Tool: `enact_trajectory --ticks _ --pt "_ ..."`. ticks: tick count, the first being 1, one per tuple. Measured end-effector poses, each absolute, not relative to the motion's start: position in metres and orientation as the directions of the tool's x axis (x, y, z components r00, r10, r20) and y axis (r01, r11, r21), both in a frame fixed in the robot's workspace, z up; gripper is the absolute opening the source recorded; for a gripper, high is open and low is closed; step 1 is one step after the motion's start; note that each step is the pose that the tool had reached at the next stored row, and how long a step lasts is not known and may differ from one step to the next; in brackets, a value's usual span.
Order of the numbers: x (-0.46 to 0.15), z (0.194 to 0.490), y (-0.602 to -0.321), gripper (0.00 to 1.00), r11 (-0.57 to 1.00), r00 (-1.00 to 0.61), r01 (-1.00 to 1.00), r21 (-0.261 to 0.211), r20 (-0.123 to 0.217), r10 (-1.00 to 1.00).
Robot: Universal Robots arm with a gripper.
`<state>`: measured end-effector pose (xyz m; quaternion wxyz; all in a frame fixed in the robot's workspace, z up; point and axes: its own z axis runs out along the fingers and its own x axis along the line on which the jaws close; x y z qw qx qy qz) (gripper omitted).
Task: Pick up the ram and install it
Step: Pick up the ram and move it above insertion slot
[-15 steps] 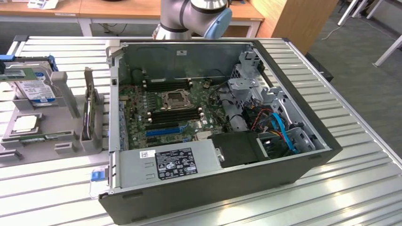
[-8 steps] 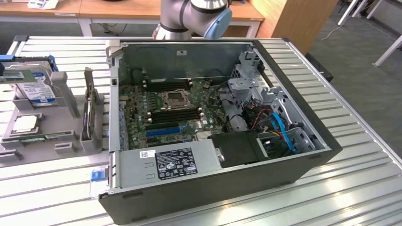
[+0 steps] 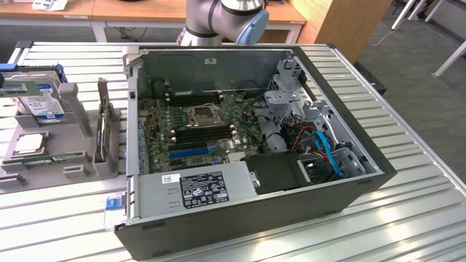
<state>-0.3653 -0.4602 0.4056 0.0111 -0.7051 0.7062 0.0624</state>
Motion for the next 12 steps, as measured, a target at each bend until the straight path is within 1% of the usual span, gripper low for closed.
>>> enact_trajectory --ticks 12 --pt "-0.3653 0.4097 -0.4601 0.12 -0.001 -0.005 -0.997 0.073 -0.080 -0.997"
